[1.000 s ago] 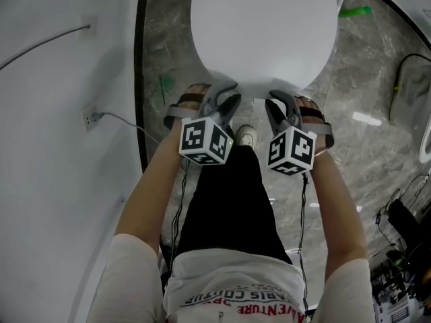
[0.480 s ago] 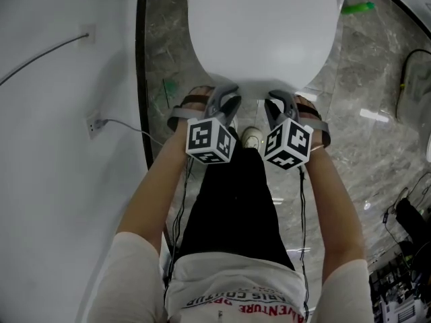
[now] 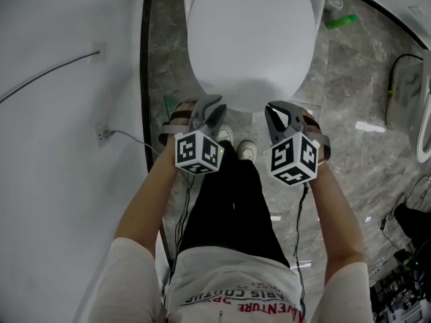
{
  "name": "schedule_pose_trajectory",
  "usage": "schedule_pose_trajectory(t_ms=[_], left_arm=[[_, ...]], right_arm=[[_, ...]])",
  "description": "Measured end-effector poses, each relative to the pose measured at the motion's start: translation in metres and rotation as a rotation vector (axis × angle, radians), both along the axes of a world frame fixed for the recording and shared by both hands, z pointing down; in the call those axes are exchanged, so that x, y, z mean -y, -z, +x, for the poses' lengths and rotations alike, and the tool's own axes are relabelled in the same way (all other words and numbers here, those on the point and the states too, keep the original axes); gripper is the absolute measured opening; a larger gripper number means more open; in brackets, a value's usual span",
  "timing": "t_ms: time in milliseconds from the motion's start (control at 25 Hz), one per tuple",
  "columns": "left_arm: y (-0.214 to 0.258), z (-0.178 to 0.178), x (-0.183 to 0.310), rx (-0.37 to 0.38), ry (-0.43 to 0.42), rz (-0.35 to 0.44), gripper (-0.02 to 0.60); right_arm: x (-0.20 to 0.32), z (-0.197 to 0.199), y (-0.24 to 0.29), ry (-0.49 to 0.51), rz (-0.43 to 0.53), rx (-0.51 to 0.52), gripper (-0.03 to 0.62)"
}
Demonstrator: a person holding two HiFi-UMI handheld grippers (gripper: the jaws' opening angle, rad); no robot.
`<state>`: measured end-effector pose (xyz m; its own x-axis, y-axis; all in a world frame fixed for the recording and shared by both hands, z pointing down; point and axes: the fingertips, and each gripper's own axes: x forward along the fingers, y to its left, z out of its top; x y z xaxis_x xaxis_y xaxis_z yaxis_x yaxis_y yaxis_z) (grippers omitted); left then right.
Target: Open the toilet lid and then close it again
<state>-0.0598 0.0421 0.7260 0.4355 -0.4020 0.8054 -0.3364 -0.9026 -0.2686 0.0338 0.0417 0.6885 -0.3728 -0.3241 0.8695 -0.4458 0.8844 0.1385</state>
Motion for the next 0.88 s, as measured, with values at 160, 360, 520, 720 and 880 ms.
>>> schedule_pose_trajectory(t_ms=[160, 360, 520, 720, 880], left_arm=[[0.077, 0.004, 0.023, -0.109, 0.102, 0.102, 0.026], [0.191, 0.020, 0.044, -0.255, 0.172, 0.239, 0.008], [0.291, 0.027, 0.048, -0.413, 0.261, 0.321, 0.008], [0.401, 0.027, 0.026, -0.570, 0.368, 0.363, 0.008], [0.483, 0.021, 0.014, -0.726, 0.453, 0.391, 0.006]], right_arm=[[0.015, 0.010, 0.068, -0.055, 0.091, 0.045, 0.023], [0.029, 0.017, 0.165, -0.109, 0.202, 0.115, 0.015], [0.034, 0.020, 0.253, -0.145, 0.317, 0.168, 0.015], [0.010, 0.017, 0.360, -0.182, 0.419, 0.243, 0.015], [-0.006, 0.012, 0.431, -0.237, 0.479, 0.345, 0.015]])
